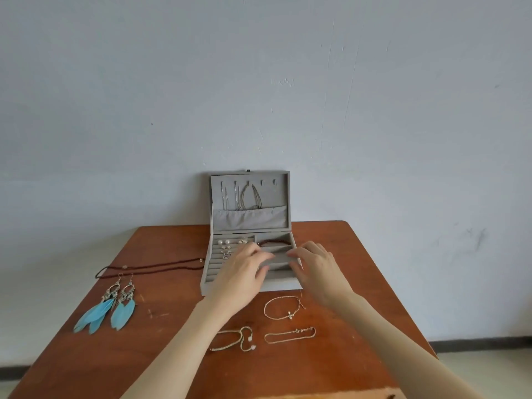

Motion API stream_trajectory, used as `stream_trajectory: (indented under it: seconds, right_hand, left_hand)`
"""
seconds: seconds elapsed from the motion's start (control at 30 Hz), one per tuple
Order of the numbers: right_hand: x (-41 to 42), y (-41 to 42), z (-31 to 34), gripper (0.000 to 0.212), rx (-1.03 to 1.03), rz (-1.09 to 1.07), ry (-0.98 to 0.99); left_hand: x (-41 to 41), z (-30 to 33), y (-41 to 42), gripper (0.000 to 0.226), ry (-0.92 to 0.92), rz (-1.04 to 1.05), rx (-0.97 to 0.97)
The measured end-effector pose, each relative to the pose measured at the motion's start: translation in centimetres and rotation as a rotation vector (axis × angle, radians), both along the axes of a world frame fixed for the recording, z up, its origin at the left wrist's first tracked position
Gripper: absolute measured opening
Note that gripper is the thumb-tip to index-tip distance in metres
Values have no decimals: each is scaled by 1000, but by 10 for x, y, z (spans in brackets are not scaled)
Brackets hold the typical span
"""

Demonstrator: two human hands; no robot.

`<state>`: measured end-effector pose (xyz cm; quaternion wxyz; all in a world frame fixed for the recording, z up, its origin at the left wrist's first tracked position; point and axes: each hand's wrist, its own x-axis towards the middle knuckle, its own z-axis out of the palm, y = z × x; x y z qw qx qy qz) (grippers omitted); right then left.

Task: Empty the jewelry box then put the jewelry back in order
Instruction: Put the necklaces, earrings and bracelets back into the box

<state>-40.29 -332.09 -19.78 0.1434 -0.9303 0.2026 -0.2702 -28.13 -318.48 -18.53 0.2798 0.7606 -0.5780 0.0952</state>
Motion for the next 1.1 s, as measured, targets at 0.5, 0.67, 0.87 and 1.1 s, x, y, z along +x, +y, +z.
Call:
stream_trajectory:
  seconds: [0.5, 0.67, 0.87, 1.1]
  right_hand:
    - [-41, 34, -34, 24, -61, 56, 254]
    - [-38, 32, -33, 19, -37, 46, 268]
    - [-37, 30, -31, 22, -32, 46, 290]
    - [-28, 37, -26, 14, 229, 24, 156]
  left_hand:
    - [-32, -37, 31, 16, -20, 4, 239]
    - [-34, -40, 24, 16, -138, 11, 324]
    - [-29, -32, 15, 15, 25, 4, 315]
    - [-36, -16, 14, 19, 484, 34, 161]
